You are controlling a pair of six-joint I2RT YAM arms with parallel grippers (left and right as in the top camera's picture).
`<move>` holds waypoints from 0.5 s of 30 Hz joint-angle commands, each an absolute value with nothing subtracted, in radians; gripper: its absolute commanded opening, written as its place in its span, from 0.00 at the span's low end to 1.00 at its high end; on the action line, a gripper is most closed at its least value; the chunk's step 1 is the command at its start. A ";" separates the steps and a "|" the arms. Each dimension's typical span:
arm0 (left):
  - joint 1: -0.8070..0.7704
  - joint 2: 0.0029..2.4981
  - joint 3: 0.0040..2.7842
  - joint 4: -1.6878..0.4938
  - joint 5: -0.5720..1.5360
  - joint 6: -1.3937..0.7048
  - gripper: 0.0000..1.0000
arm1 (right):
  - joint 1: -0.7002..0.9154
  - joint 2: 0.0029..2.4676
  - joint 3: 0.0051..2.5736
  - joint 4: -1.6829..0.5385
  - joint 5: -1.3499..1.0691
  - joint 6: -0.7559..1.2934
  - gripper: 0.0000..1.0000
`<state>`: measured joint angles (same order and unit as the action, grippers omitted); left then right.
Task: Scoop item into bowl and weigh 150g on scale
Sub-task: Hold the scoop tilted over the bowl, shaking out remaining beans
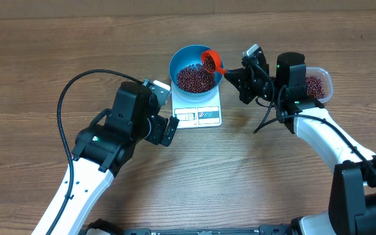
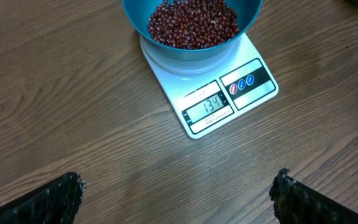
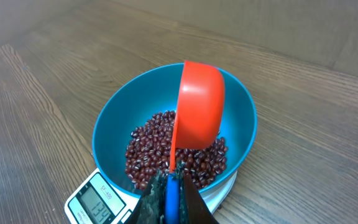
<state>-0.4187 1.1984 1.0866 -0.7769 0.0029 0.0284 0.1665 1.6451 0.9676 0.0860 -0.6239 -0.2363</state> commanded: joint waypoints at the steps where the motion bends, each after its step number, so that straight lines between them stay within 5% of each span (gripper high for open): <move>1: -0.419 1.204 1.083 -0.774 -0.004 0.019 0.99 | 0.171 1.647 0.970 0.093 -0.610 -0.245 0.04; 15: -0.419 1.204 1.083 -0.774 -0.004 0.019 1.00 | 0.168 1.647 0.970 0.096 -0.606 -0.244 0.04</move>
